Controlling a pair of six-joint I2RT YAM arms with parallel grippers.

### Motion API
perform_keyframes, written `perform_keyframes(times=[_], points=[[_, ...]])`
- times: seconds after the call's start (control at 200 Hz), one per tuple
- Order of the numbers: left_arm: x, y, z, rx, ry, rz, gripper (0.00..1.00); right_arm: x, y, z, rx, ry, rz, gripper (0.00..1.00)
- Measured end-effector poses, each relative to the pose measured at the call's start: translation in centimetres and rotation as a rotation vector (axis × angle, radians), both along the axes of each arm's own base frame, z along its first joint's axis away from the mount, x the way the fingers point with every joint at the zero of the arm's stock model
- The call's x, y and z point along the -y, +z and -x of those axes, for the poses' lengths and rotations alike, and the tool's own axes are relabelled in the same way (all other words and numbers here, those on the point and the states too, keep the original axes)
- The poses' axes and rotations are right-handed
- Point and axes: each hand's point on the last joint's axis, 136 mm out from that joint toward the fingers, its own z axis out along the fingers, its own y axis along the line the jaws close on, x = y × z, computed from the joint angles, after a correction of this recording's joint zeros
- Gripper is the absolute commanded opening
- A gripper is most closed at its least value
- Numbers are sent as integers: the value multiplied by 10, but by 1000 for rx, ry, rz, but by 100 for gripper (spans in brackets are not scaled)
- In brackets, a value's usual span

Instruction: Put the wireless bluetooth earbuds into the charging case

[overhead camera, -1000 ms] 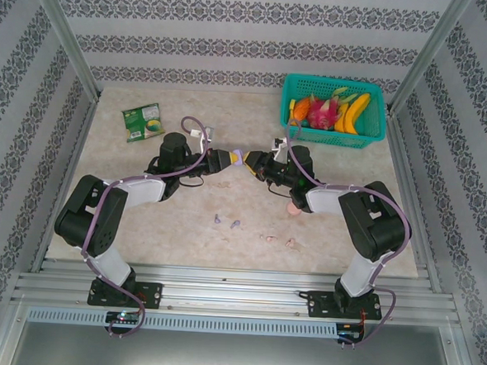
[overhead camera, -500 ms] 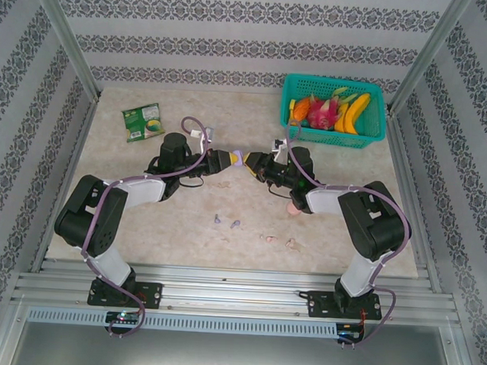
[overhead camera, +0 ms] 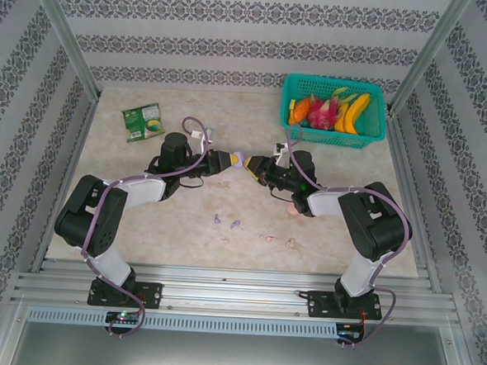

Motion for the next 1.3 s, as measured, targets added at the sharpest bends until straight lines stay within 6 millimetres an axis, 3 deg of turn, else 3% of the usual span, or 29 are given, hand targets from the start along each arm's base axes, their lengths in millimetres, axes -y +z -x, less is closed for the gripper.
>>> perform_keyframes(times=[0.56, 1.304], points=[[2, 3, 3, 0, -24, 8, 0, -8, 16, -11, 32, 17, -20, 28], [3, 4, 3, -1, -28, 8, 0, -1, 4, 1, 13, 21, -15, 30]])
